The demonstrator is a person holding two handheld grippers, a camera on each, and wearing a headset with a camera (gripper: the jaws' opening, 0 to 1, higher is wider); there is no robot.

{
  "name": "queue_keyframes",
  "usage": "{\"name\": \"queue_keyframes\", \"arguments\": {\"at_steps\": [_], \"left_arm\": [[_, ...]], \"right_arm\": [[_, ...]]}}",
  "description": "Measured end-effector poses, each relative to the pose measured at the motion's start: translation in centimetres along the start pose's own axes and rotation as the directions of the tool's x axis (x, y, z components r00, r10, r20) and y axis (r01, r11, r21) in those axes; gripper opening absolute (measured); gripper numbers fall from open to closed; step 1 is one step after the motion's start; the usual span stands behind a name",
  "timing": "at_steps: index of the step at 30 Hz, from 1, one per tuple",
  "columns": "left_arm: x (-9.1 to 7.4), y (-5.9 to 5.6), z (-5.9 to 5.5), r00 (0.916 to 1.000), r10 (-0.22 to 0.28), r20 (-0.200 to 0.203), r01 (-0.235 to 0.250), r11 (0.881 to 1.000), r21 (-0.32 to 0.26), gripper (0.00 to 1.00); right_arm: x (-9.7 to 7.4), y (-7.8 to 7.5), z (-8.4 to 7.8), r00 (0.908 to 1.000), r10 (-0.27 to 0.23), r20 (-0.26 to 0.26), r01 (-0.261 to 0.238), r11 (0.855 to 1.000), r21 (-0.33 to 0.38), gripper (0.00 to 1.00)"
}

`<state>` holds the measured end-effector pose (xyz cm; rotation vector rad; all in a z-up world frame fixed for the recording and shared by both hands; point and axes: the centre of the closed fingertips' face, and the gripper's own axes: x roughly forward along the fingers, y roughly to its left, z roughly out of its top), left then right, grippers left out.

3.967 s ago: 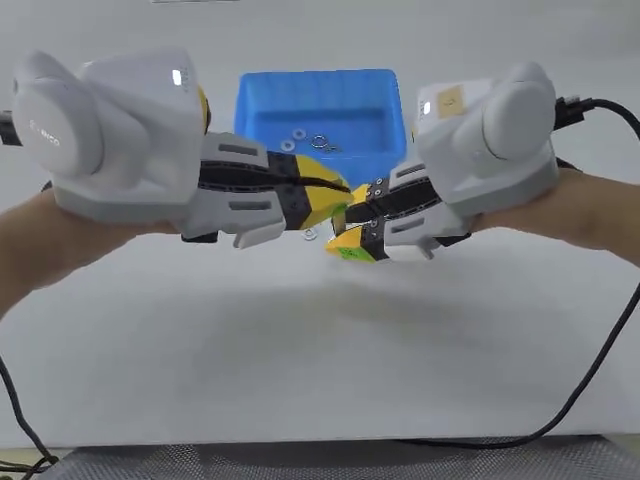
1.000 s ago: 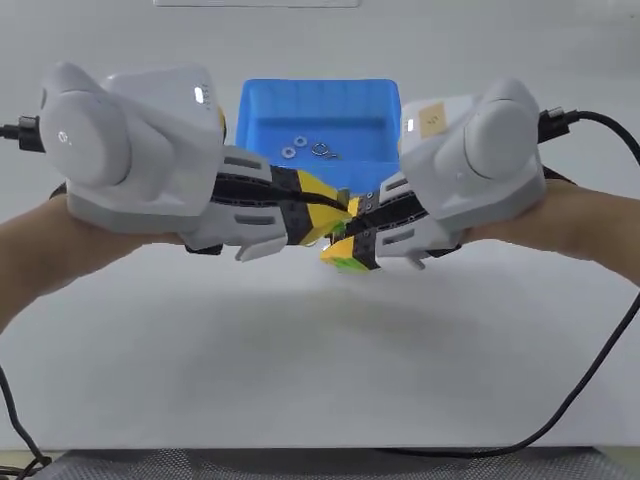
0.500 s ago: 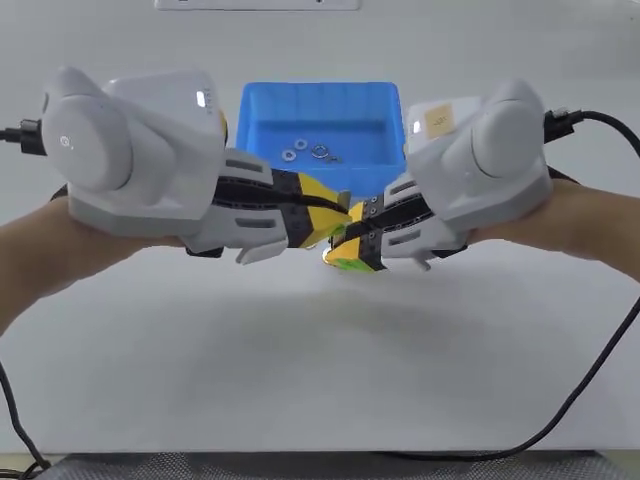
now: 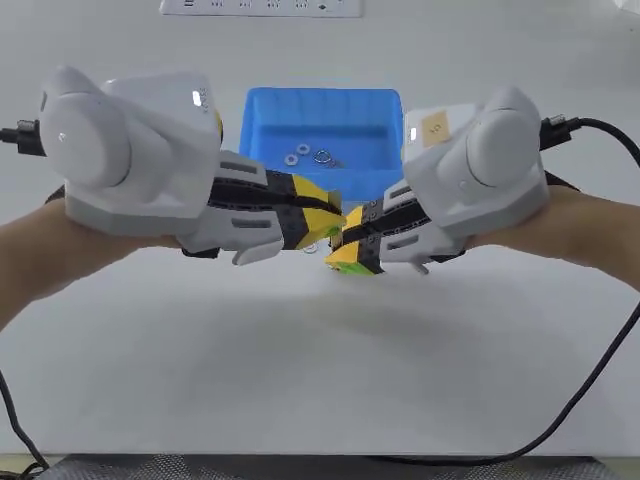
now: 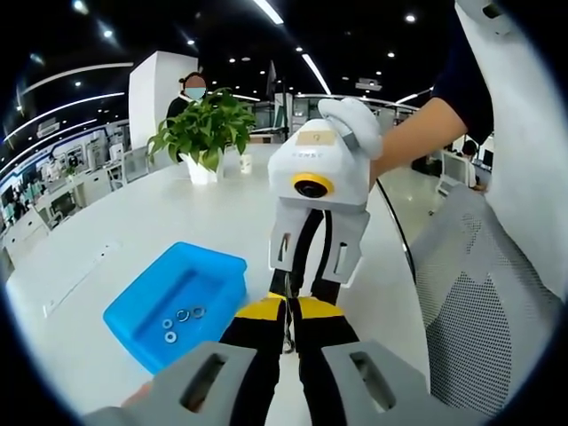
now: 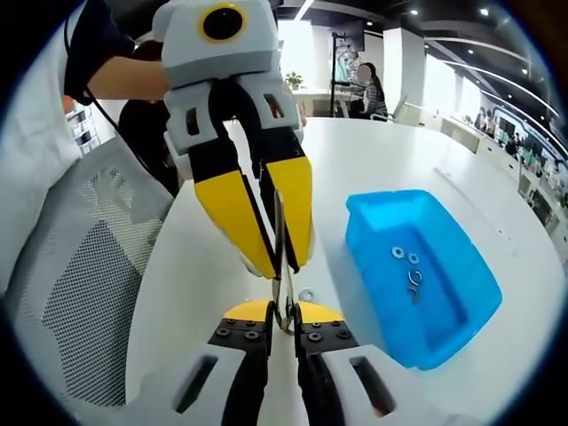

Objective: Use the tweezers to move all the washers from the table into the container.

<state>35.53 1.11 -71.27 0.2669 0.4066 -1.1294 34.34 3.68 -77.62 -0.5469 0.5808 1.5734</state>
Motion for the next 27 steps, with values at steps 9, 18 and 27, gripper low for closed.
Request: {"name": "queue_keyframes", "arguments": {"at_steps": [9, 18, 27], "left_arm": [[0.0, -0.2, 0.1, 1.0000, -0.006, 0.002, 0.006, 1.000, 0.001, 0.09], [-0.1, -0.1, 0.3, 1.0000, -0.004, 0.004, 0.004, 1.000, 0.002, 0.12], [-0.7, 0.4, 0.1, 0.9998, 0.018, -0.006, -0.018, 1.000, -0.012, 0.22]], "right_arm": [[0.0, 0.0, 0.4, 0.9999, -0.010, 0.010, 0.010, 1.000, -0.005, 0.10], [-0.1, -0.1, 0.6, 0.9998, -0.011, 0.018, 0.011, 1.000, -0.002, 0.10], [-0.7, -0.5, 1.1, 0.9993, -0.024, 0.027, 0.024, 1.000, -0.002, 0.10]]}}
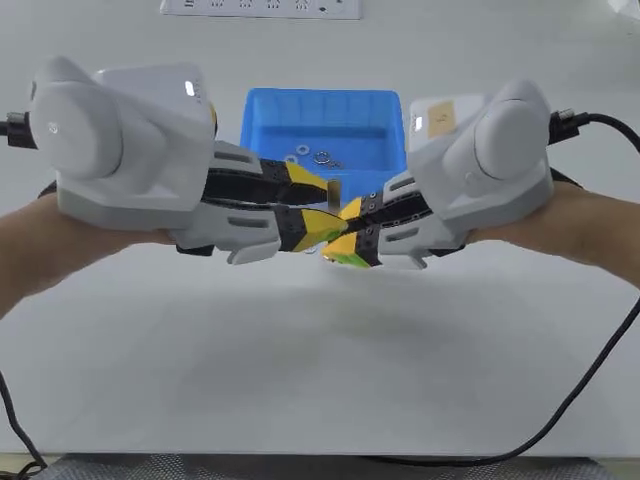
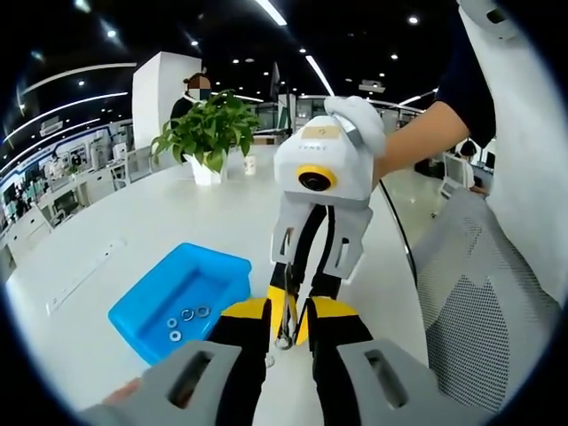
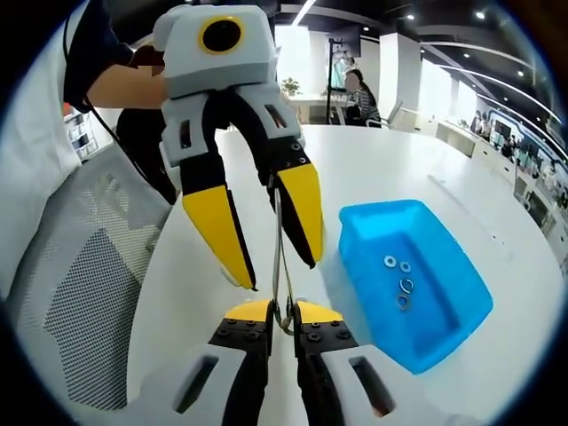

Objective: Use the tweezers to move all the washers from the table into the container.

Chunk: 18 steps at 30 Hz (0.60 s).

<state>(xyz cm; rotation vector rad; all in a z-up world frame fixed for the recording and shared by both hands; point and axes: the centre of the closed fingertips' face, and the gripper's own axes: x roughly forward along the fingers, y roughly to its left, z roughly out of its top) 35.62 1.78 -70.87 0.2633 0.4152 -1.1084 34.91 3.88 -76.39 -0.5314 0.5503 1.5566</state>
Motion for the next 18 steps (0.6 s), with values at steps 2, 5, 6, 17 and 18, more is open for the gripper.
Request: {"name": "queue_keyframes", "arguments": {"at_steps": [2, 5, 6, 17, 18], "left_arm": [[-0.3, 0.0, -0.4, 0.9999, 0.007, -0.014, -0.007, 1.000, -0.005, 0.25], [-0.8, 0.4, -1.0, 0.9983, 0.039, -0.043, -0.039, 0.999, -0.004, 0.31], [-1.1, 0.5, -1.2, 0.9979, 0.047, -0.045, -0.047, 0.999, -0.007, 0.33], [-4.1, 1.5, -2.0, 0.9857, 0.167, -0.023, -0.168, 0.982, -0.083, 0.58], [-4.2, 1.5, -2.0, 0.9858, 0.167, -0.013, -0.168, 0.981, -0.099, 0.58]], "right_arm": [[-0.3, -0.2, 0.1, 1.0000, -0.005, 0.002, 0.005, 1.000, 0.001, 0.10], [-0.7, -0.6, 0.3, 0.9998, -0.017, 0.007, 0.017, 1.000, 0.004, 0.09], [-0.9, -0.7, 0.5, 0.9997, -0.022, 0.013, 0.022, 1.000, 0.006, 0.09], [-2.9, -1.4, 2.7, 0.9966, -0.063, 0.054, 0.063, 0.998, 0.005, 0.09], [-3.1, -1.4, 2.8, 0.9963, -0.066, 0.055, 0.066, 0.998, 0.003, 0.09]]}}
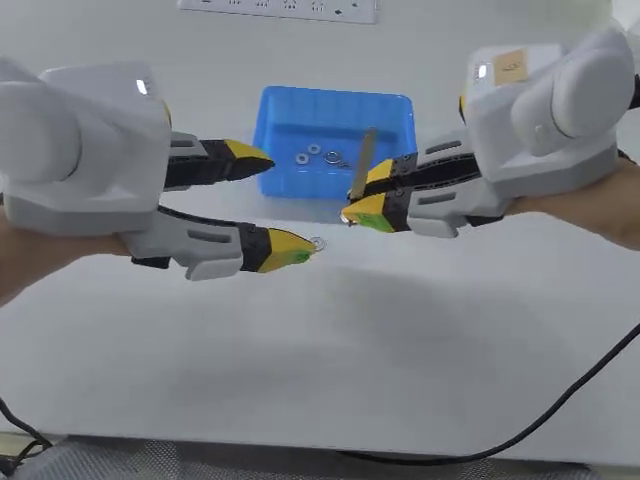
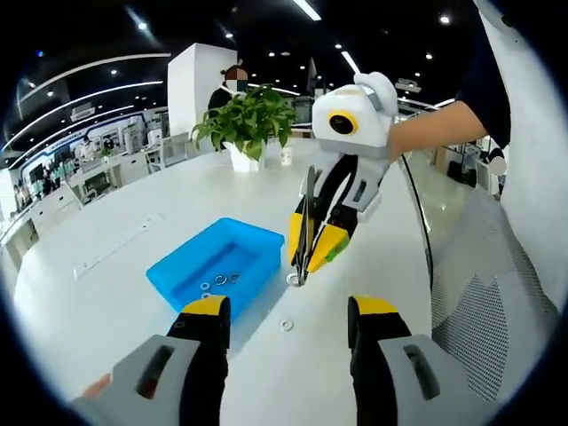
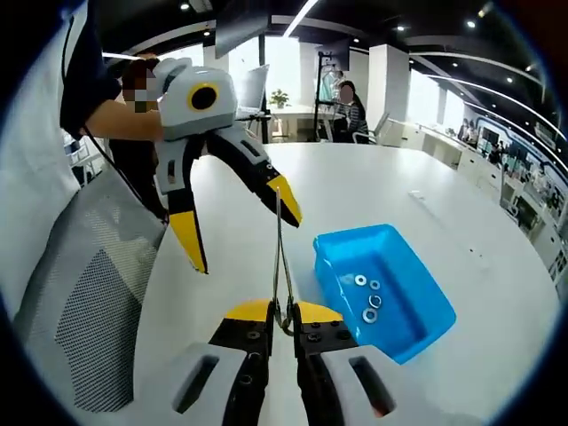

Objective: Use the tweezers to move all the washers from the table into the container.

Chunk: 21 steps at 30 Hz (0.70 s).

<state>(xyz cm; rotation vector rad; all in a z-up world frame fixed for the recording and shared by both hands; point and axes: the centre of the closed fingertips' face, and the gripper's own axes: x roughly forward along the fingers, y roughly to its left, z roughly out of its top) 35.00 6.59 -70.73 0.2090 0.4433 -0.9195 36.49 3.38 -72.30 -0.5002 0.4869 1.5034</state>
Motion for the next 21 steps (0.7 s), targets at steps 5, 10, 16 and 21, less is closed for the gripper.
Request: {"name": "queue_keyframes", "arguments": {"at_steps": [5, 10, 16, 21], "left_arm": [[-0.4, 0.5, 0.4, 0.9981, 0.032, 0.052, -0.029, 0.998, -0.051, 0.61], [-0.5, 1.3, 1.3, 0.9907, 0.090, 0.102, -0.078, 0.990, -0.117, 0.73], [-1.0, 2.3, 1.8, 0.9799, 0.119, 0.160, -0.086, 0.977, -0.196, 0.74], [-1.4, 3.1, 1.2, 0.9720, 0.157, 0.175, -0.108, 0.959, -0.260, 0.75]], "right_arm": [[-0.7, 0.1, 0.7, 0.9999, -0.008, 0.007, 0.008, 1.000, -0.005, 0.09], [-1.1, -0.2, 1.3, 0.9996, -0.017, 0.021, 0.017, 1.000, -0.005, 0.09], [-1.7, -1.3, 2.0, 0.9991, -0.035, 0.024, 0.035, 0.999, -0.016, 0.10], [-2.1, -2.5, 3.1, 0.9975, -0.055, 0.044, 0.056, 0.998, -0.018, 0.10]]}}
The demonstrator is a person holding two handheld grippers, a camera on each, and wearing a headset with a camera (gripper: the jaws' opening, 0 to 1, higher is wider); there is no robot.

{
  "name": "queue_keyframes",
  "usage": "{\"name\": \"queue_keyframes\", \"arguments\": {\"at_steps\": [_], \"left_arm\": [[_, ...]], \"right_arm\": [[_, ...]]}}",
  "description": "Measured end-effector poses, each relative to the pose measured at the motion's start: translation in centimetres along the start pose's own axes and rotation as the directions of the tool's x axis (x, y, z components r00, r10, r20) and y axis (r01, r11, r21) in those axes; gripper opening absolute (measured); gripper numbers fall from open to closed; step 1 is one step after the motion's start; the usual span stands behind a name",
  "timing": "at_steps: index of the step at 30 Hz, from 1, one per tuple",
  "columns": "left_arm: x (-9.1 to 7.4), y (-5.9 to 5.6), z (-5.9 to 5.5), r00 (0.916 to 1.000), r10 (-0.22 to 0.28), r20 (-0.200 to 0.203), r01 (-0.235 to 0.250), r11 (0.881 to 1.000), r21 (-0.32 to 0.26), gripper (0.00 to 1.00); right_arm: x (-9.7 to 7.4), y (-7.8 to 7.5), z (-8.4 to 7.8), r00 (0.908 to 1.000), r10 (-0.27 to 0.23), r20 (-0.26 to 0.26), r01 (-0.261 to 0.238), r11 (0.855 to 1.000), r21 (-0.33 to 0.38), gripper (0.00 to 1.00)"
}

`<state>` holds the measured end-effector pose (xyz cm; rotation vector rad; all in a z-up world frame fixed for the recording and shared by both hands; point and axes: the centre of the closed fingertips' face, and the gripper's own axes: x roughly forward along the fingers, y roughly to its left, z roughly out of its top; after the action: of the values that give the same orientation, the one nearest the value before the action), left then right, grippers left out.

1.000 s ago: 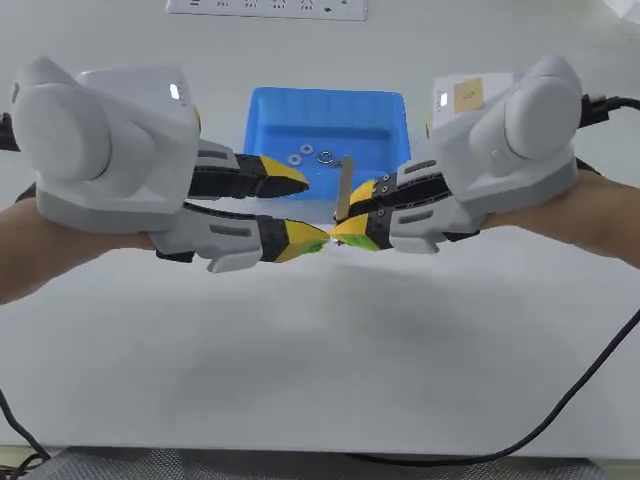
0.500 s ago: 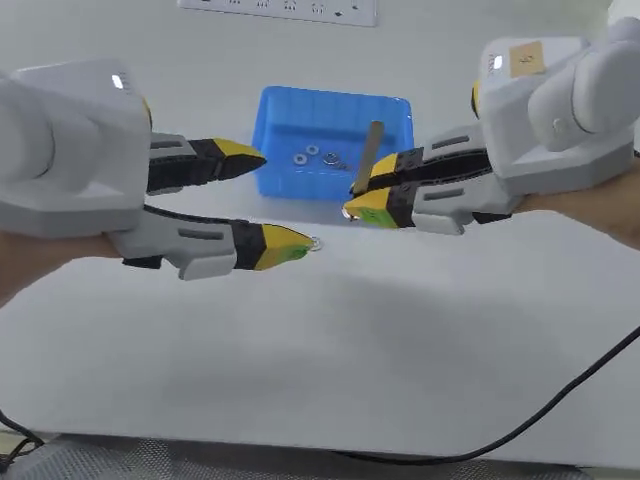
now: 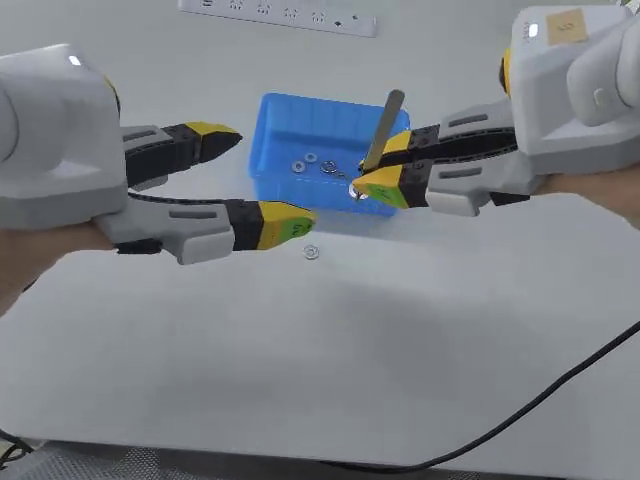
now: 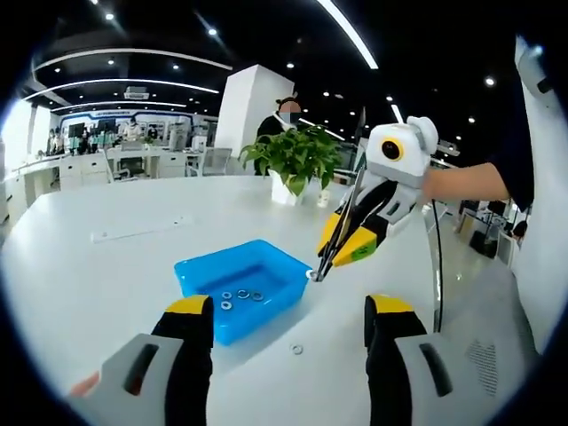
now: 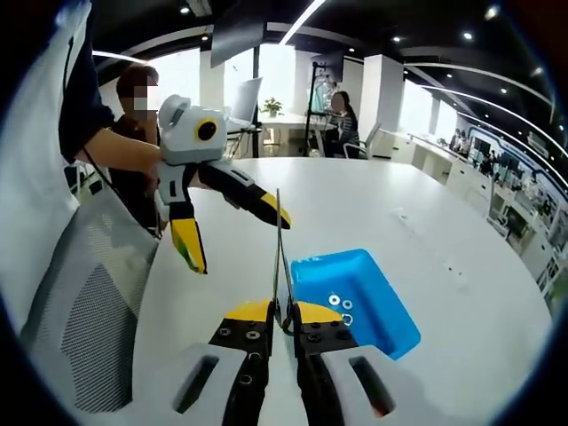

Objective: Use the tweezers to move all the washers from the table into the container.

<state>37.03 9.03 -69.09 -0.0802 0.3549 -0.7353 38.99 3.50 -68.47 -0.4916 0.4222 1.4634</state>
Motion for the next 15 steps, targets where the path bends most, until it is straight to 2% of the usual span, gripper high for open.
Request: {"name": "queue_keyframes", "arguments": {"at_steps": [3, 10, 15], "left_arm": [[-0.3, 0.4, 0.1, 0.9995, 0.013, 0.030, -0.012, 0.999, -0.051, 0.75], [-0.8, 1.2, 0.5, 0.9954, 0.041, 0.086, -0.030, 0.991, -0.128, 0.74], [-0.8, 1.5, 0.3, 0.9946, 0.057, 0.087, -0.042, 0.986, -0.159, 0.72]], "right_arm": [[0.0, -0.6, 0.6, 0.9999, -0.009, 0.006, 0.009, 1.000, -0.008, 0.10], [0.3, -2.6, 1.3, 0.9992, -0.035, 0.017, 0.036, 0.999, -0.025, 0.10], [1.1, -4.0, 1.0, 0.9984, -0.056, 0.009, 0.056, 0.998, -0.023, 0.10]]}}
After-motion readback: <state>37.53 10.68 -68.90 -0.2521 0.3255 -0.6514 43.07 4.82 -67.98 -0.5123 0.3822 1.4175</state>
